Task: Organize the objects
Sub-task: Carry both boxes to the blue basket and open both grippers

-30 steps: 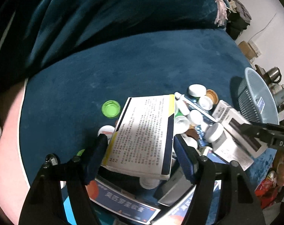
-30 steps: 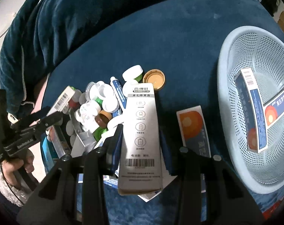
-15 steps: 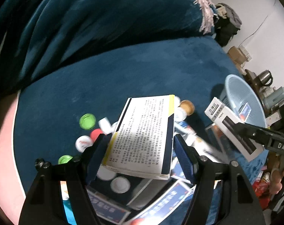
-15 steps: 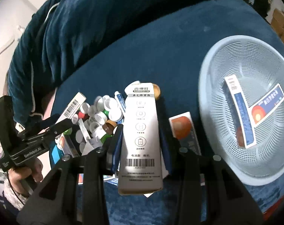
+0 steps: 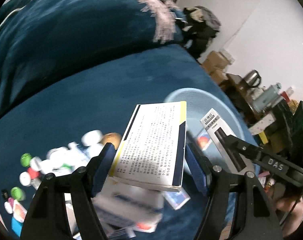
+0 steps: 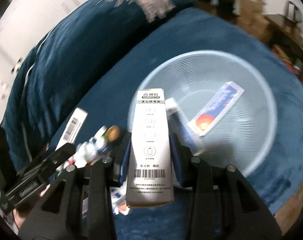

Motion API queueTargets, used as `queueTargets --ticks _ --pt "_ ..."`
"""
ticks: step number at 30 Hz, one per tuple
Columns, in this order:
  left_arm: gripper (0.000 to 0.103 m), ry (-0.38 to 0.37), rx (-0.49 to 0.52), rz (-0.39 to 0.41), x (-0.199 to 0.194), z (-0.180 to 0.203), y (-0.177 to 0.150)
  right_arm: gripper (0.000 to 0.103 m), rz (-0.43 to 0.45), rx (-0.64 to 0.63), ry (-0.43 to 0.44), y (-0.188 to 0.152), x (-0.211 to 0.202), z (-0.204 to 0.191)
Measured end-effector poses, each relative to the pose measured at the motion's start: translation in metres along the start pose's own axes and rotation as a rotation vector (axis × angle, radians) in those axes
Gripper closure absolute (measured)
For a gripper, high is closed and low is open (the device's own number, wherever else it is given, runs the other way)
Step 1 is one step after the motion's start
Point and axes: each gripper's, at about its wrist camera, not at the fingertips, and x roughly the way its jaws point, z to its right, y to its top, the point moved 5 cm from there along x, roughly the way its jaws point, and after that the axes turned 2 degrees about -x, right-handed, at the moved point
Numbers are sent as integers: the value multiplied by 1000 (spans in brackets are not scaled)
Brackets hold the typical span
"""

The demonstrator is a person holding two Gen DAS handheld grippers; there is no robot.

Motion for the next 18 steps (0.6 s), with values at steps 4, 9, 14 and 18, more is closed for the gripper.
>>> queueTargets --ticks 4,9,14,18 --pt "30 -33 39 -23 23 42 0 65 74 76 -98 4 -14 34" --pt "29 -44 68 -31 58 79 4 64 116 164 -195 9 -16 66" --pt "12 -29 88 -20 66 92 9 61 65 257 -177 10 6 91" --pt "5 13 65 16 51 77 11 41 93 238 -198 7 -6 95"
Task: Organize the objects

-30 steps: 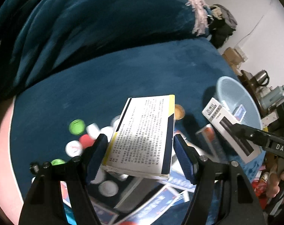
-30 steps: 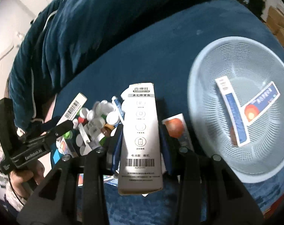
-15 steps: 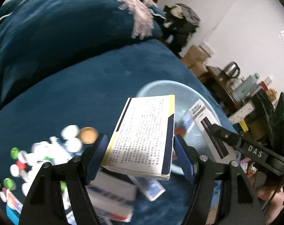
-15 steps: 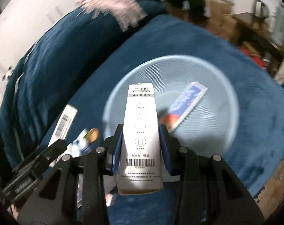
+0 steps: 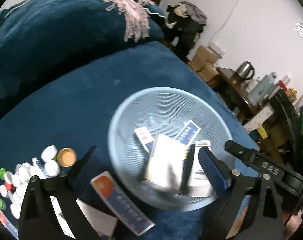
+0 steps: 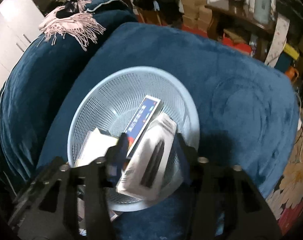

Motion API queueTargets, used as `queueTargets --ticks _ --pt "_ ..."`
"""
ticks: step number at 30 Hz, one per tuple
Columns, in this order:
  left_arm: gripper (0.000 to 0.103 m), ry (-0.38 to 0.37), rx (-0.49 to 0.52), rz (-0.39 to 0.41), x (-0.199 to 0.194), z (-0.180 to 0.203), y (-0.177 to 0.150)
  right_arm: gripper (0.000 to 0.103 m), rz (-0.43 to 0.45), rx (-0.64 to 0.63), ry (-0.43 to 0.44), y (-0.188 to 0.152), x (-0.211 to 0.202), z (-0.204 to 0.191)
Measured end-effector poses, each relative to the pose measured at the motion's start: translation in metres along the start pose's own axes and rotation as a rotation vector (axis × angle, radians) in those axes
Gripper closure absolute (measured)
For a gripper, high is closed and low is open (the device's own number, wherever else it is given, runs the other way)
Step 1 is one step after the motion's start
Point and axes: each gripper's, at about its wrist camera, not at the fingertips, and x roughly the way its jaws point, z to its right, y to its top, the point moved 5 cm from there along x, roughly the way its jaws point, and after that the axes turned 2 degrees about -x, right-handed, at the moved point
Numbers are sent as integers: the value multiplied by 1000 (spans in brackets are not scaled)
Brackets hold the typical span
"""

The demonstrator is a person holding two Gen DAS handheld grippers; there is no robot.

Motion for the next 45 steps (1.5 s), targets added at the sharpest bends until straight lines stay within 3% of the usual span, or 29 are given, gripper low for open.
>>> queueTargets --ticks 1,3,9,14,16,22,28,31,36,45 --pt "4 20 -8 -1 -2 -6 -1 33 6 -13 0 0 -2 -2" --pt "4 59 -38 -3 -6 -19 -3 28 -2 -39 5 -3 1 -7" --pt "2 110 -89 -17 -24 -56 -17 26 -51 -82 48 -10 7 -22" --pt "1 153 -133 -16 -45 -86 -27 10 -57 -111 65 -18 5 -41" --pt "1 167 -150 -17 -53 -99 -31 8 -58 -137 74 -22 3 -52" --pt "1 206 -214 -24 -82 -147 -55 7 -73 -261 113 -43 -5 -91" --pt "1 253 -298 -70 -99 -195 -87 7 -141 -436 186 -87 -10 -137" --pt "1 274 -341 -88 -106 -216 -100 7 -238 -601 229 -123 -1 -163" --pt "1 295 -376 -103 -117 -240 -115 7 -367 -769 269 -161 24 -186" --pt "1 270 -440 -144 -113 -264 -129 7 -489 -741 433 -167 61 -207"
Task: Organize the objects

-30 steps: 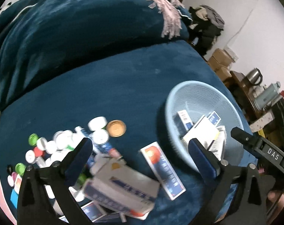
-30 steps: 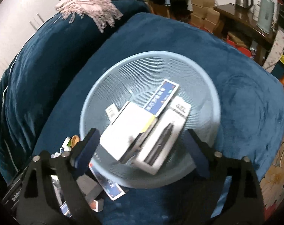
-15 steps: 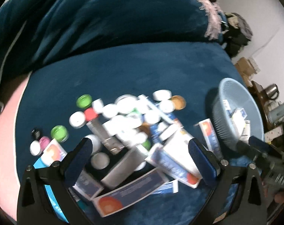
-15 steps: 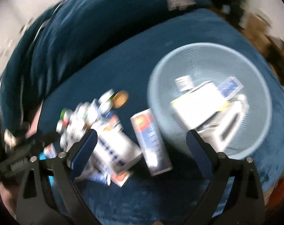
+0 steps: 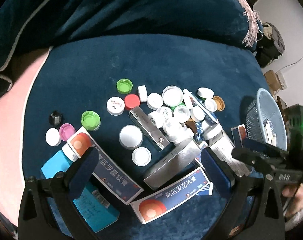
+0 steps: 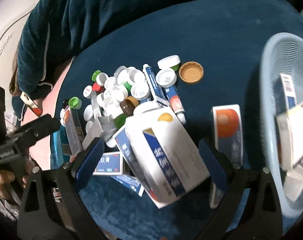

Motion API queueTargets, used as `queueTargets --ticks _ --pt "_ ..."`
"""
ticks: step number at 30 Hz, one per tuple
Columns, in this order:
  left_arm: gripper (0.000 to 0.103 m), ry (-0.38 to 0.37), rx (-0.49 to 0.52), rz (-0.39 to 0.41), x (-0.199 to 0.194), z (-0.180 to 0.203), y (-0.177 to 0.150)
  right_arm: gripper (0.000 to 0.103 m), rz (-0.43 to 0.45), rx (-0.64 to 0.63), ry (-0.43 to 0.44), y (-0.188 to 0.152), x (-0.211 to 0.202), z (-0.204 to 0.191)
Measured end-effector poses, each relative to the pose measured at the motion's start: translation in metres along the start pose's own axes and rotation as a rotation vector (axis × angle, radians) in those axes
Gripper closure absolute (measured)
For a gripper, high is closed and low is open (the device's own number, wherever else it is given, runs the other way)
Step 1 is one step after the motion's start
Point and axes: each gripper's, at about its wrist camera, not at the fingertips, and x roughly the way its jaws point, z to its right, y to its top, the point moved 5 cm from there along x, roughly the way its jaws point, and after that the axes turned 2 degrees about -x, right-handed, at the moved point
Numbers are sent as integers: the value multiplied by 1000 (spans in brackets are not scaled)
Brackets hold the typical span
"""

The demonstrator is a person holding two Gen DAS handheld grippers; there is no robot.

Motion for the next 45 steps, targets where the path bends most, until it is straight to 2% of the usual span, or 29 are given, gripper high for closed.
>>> queueTargets --ticks 7,11,14,15,16,19,23,25,28,30,33,38,45 --pt "1 2 104 -52 14 4 -5 6 -96 -33 8 4 29 2" --pt "1 -18 192 -66 19 10 -10 6 -178 -101 -21 -4 44 -1" --pt "1 -38 255 -62 21 16 -13 11 -223 -112 -52 -10 49 0" --pt "1 -40 275 -64 21 18 -14 19 -222 -116 -57 -11 48 0" --pt "1 -42 297 -66 22 22 -16 22 -219 -121 -53 -11 46 -1" --pt "3 -40 365 -64 25 32 -22 27 -197 -133 -34 -12 40 -5" --pt "17 -10 422 -84 39 41 -27 29 -154 -160 -52 -9 32 -9" --pt "24 5 434 -98 47 40 -29 29 -139 -148 -40 -6 29 -9" --pt "73 1 442 -135 57 39 -33 29 -113 -142 -28 -3 20 -7" --pt "74 0 436 -137 57 37 -32 30 -95 -142 -26 -2 14 -8" --pt "74 -45 388 -123 48 33 -26 30 -63 -138 -18 0 8 -13" --pt "74 -80 308 -66 27 24 -9 30 -17 -131 -25 2 -3 -17" --pt "74 -116 271 -9 5 37 -1 30 54 -128 -32 4 -22 -24"
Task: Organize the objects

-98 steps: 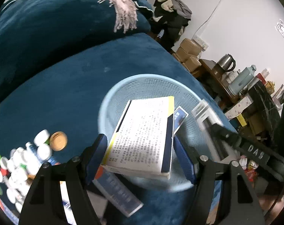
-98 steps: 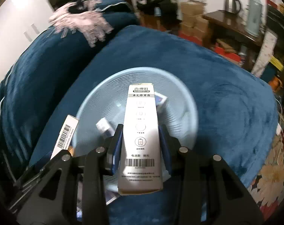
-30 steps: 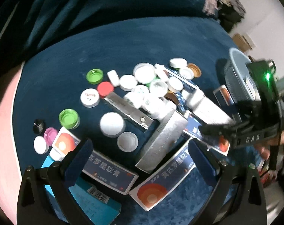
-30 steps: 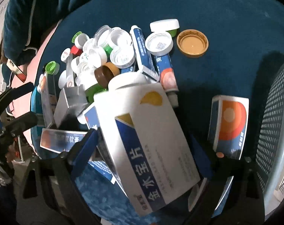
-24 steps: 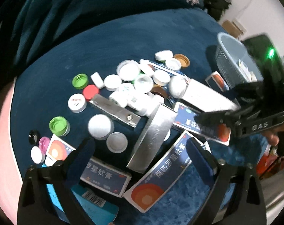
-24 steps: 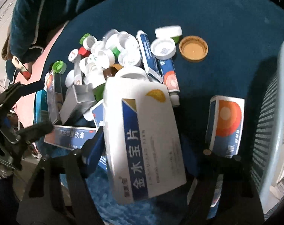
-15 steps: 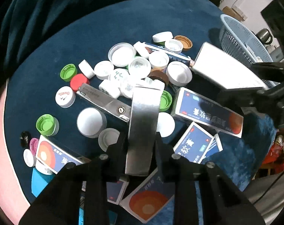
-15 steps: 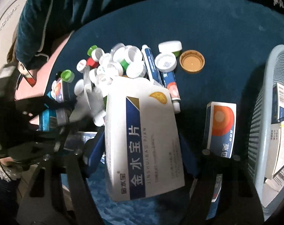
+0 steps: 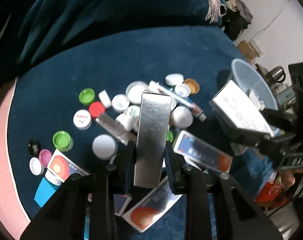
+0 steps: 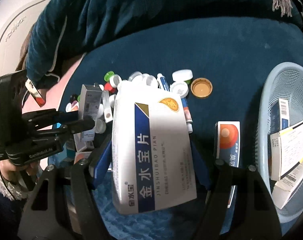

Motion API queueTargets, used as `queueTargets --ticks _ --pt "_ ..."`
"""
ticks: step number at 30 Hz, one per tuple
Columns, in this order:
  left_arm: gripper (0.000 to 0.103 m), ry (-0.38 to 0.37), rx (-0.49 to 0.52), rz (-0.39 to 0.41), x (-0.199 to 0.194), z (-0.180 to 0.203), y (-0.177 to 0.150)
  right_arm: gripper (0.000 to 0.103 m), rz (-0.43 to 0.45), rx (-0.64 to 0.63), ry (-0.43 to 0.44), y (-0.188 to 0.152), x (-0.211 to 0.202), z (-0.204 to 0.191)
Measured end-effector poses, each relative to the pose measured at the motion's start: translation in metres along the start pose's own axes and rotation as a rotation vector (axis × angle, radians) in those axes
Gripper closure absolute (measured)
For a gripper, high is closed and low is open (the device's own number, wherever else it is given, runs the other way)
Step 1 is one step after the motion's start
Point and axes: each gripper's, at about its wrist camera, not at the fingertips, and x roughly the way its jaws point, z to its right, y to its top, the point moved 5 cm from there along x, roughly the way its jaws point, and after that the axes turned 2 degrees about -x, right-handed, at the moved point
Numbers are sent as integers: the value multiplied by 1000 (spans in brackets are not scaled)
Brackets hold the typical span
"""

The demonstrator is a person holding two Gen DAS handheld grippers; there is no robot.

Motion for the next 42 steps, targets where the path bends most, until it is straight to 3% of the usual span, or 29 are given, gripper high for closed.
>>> queueTargets --ticks 6,13,22,28,30,31,32,35,42 --pt "74 -42 2 48 -13 27 15 30 67 27 -40 -1 -22 4" --pt "74 -122 5 71 -3 82 37 30 200 184 -178 -3 -68 49" --pt "74 -240 105 77 5 191 64 30 363 476 -385 -24 -135 129" --pt "74 -274 187 94 26 264 89 29 449 640 -455 -49 -167 174" --pt "46 -254 190 111 37 276 97 28 483 673 -418 -53 -167 186" --pt "11 -233 186 107 42 278 100 27 488 709 -378 -56 -165 196" --pt "1 -210 174 111 45 276 101 26 483 744 -355 -57 -162 204" --pt "1 -174 165 133 42 266 101 12 484 862 -332 -68 -160 220" --pt "1 -47 147 128 34 221 88 4 431 776 -369 -60 -156 202"
